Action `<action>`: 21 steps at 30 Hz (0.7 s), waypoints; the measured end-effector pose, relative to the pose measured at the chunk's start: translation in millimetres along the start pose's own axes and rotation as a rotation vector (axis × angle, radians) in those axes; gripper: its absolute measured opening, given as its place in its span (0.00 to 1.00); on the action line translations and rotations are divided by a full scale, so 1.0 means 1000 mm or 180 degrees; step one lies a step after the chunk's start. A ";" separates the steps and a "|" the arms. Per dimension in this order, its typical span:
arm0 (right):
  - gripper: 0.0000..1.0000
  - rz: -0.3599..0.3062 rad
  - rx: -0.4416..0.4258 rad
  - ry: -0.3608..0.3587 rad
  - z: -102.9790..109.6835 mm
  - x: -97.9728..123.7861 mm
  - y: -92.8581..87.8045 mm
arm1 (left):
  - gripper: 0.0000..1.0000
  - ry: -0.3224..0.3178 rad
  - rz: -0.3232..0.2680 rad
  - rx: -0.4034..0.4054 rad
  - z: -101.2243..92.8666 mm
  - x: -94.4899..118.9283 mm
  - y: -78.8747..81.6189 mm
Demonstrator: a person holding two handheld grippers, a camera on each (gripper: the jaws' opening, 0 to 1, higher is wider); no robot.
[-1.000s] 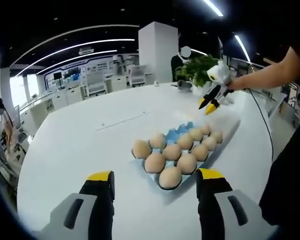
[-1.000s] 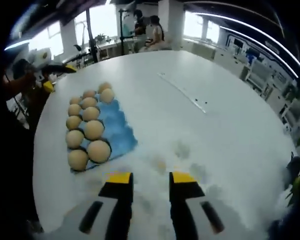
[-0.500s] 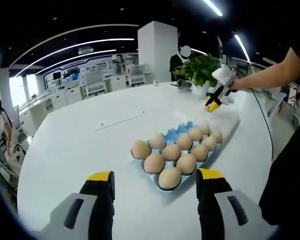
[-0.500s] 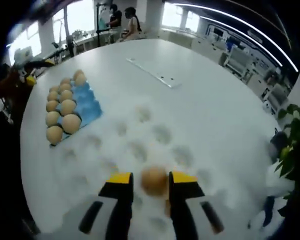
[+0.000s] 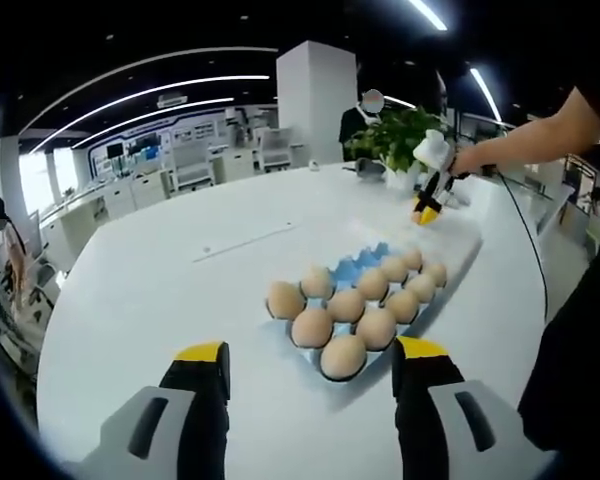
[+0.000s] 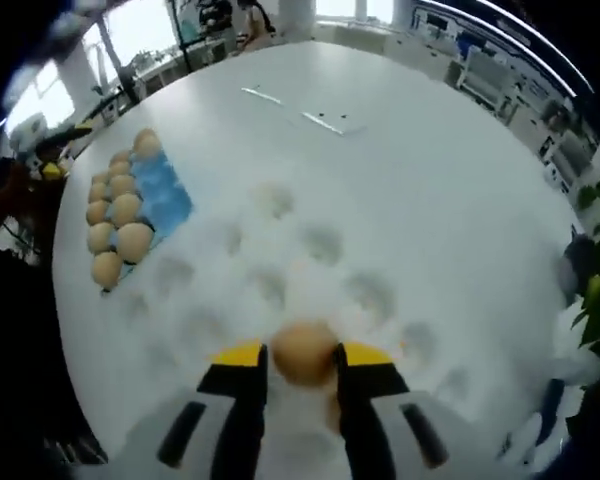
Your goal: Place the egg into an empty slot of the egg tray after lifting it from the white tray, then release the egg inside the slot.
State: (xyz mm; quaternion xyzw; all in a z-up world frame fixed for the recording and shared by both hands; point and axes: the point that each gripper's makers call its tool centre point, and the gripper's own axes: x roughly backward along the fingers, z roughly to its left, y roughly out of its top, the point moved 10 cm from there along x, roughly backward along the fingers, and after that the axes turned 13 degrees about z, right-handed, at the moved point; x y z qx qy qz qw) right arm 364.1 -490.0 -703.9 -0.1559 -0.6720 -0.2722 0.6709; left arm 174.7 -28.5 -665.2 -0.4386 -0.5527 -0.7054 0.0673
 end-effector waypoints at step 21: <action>0.23 -0.0549 -0.0051 -0.0131 0.017 0.033 -0.006 | 0.65 0.0050 0.0022 0.0028 0.004 0.003 -0.004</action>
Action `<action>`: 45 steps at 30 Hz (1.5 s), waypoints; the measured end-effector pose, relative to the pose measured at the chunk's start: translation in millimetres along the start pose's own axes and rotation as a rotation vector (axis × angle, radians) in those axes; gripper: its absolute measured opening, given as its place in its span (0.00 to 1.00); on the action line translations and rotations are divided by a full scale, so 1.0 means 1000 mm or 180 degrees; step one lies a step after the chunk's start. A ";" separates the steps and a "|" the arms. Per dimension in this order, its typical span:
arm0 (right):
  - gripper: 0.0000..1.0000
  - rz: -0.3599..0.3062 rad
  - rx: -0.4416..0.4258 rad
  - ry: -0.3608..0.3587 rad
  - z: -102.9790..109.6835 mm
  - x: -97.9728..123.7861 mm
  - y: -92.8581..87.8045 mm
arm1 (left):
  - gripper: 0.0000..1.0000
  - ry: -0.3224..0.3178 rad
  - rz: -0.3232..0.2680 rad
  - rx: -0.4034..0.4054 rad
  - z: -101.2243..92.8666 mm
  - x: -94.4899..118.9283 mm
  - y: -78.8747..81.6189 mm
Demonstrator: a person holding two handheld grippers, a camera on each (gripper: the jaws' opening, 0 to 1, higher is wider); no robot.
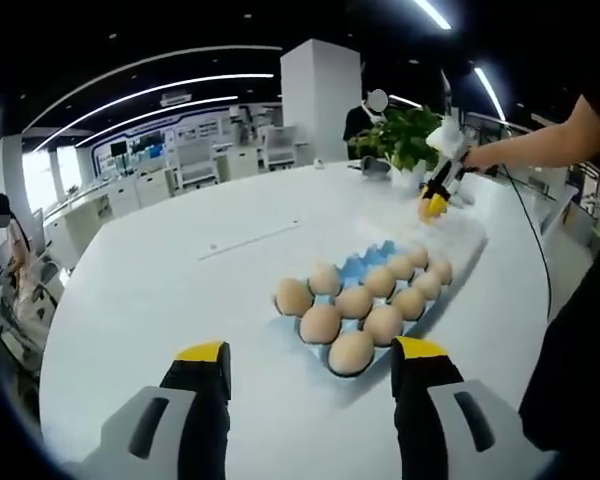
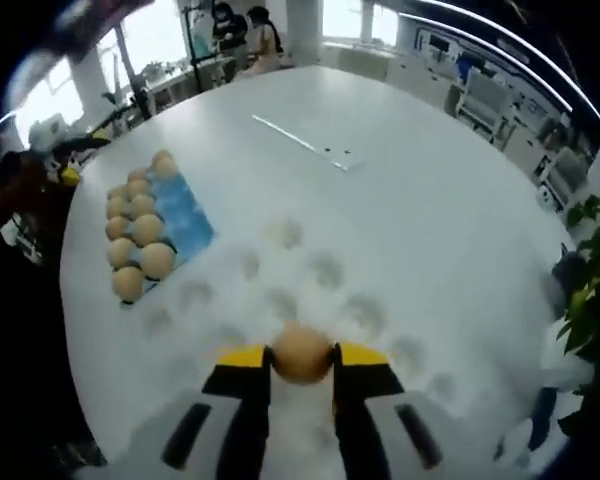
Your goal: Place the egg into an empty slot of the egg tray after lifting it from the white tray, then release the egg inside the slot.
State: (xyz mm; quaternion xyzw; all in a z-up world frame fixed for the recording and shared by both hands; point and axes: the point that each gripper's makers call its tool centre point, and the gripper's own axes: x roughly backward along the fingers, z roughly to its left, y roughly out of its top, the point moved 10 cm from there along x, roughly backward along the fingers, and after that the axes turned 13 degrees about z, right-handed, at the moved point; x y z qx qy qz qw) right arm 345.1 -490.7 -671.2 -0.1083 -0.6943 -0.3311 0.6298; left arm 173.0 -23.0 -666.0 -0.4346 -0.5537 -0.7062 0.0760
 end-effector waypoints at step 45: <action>0.23 -0.0323 0.0609 0.0391 0.064 -0.016 0.087 | 0.67 -0.0001 -0.0044 0.0026 0.000 0.005 -0.004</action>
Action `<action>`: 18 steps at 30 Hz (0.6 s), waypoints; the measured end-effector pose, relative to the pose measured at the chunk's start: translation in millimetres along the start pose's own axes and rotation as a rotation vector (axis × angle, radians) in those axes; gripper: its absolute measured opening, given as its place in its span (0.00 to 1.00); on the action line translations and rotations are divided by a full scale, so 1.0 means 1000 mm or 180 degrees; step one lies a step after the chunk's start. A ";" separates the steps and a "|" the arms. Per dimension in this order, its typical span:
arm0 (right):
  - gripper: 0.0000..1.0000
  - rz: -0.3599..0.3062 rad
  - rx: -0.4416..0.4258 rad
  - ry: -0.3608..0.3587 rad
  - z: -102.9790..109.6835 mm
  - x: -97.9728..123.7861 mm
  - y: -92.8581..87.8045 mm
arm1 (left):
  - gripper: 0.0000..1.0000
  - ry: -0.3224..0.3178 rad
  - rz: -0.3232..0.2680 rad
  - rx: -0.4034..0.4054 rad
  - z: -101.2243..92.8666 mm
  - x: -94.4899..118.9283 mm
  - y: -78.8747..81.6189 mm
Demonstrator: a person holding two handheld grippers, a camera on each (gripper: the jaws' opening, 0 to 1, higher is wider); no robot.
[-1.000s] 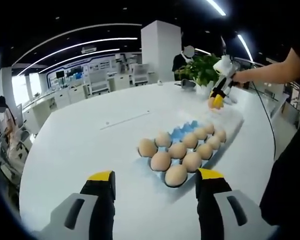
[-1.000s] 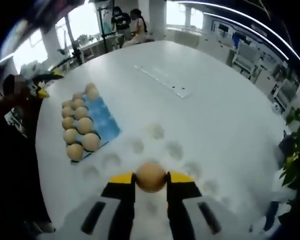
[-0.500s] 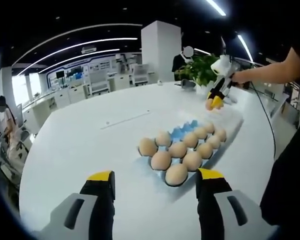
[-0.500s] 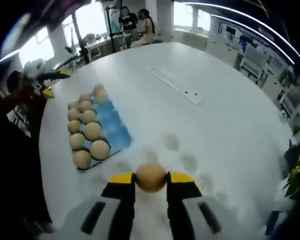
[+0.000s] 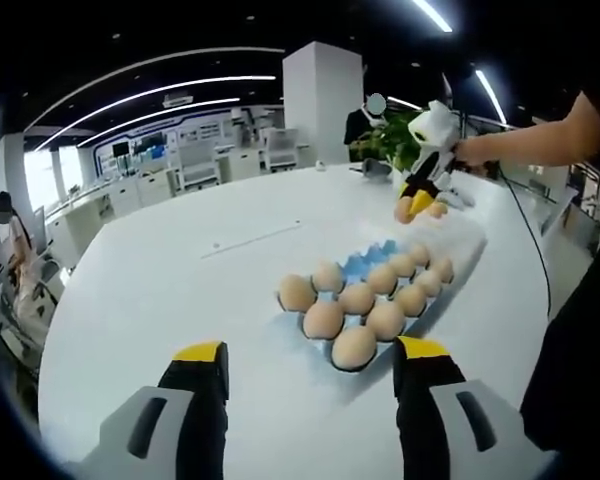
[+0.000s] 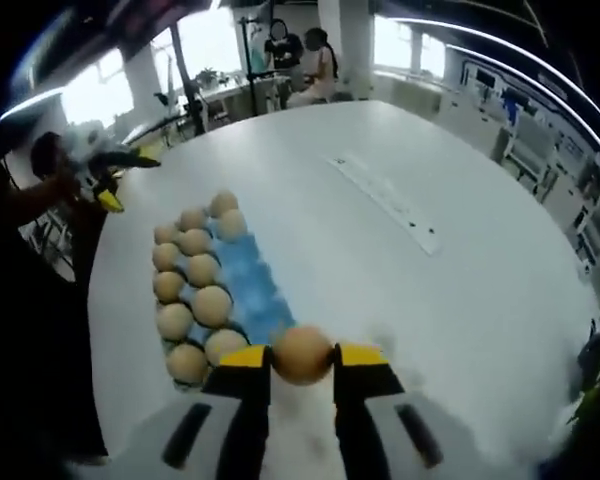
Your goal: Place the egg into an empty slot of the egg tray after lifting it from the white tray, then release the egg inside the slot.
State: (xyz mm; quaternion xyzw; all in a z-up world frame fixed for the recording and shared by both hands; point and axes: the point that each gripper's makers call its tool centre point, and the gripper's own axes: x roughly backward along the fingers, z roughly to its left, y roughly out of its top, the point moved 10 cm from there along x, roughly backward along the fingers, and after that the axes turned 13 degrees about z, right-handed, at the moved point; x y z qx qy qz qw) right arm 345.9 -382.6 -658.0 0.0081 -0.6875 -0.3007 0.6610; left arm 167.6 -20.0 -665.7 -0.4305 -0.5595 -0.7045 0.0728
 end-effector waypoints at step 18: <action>0.23 -0.0099 0.0315 0.0280 0.023 -0.032 0.052 | 0.66 0.0052 -0.0030 0.0042 0.009 0.005 -0.005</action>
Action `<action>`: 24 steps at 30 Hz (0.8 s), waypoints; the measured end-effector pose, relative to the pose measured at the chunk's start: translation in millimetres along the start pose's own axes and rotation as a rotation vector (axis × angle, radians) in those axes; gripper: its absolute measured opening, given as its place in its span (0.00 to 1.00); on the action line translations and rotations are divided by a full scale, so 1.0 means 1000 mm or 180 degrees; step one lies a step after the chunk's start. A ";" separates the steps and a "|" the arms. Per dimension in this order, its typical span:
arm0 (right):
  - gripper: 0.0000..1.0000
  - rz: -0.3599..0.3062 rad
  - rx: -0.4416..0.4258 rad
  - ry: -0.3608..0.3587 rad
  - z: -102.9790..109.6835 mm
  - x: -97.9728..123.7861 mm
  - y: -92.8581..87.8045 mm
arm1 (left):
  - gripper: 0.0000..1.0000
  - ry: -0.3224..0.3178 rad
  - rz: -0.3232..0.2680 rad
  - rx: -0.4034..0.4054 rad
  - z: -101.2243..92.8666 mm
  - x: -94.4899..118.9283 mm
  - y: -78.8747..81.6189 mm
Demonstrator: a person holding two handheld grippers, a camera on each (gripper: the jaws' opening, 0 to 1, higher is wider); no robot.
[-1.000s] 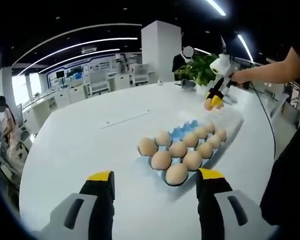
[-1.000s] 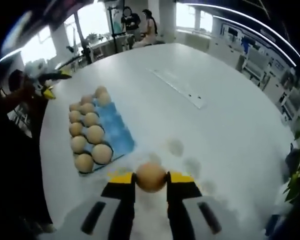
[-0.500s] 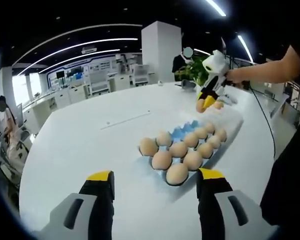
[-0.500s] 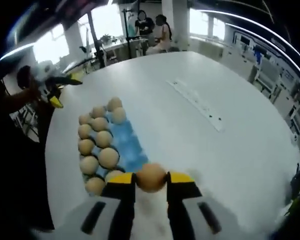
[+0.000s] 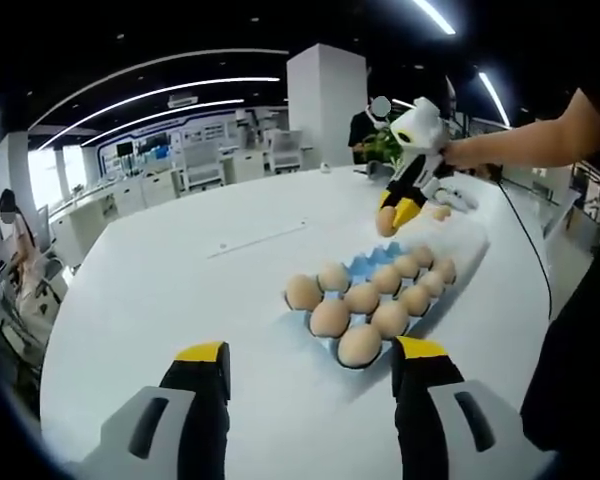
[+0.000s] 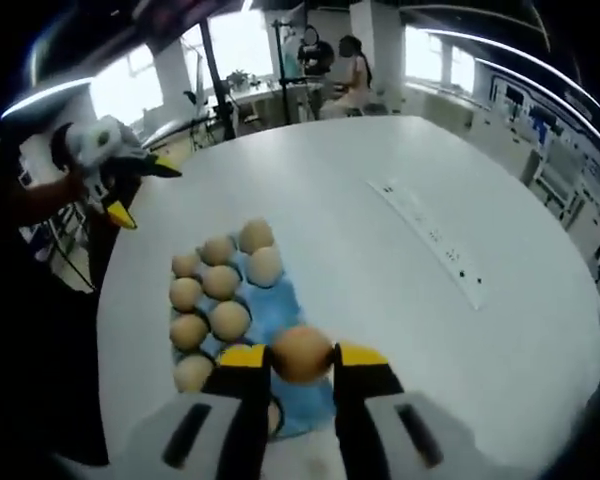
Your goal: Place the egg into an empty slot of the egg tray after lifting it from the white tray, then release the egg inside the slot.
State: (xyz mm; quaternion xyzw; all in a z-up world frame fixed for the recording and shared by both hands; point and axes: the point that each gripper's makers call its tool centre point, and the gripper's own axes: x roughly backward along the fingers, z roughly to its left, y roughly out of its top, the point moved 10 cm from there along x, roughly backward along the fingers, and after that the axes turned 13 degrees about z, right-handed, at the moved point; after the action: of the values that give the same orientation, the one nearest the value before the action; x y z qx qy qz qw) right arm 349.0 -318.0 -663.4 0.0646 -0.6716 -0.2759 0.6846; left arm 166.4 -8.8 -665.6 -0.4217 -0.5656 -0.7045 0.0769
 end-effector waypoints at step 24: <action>0.24 0.0038 0.0208 0.0271 0.011 -0.045 0.033 | 0.65 0.0022 0.0032 0.0034 0.000 0.001 -0.004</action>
State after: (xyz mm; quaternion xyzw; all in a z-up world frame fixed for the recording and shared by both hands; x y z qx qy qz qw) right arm 350.9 -265.7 -687.2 0.0946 -0.6508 -0.2468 0.7117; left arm 164.0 -6.9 -667.6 -0.4217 -0.5670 -0.7025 0.0846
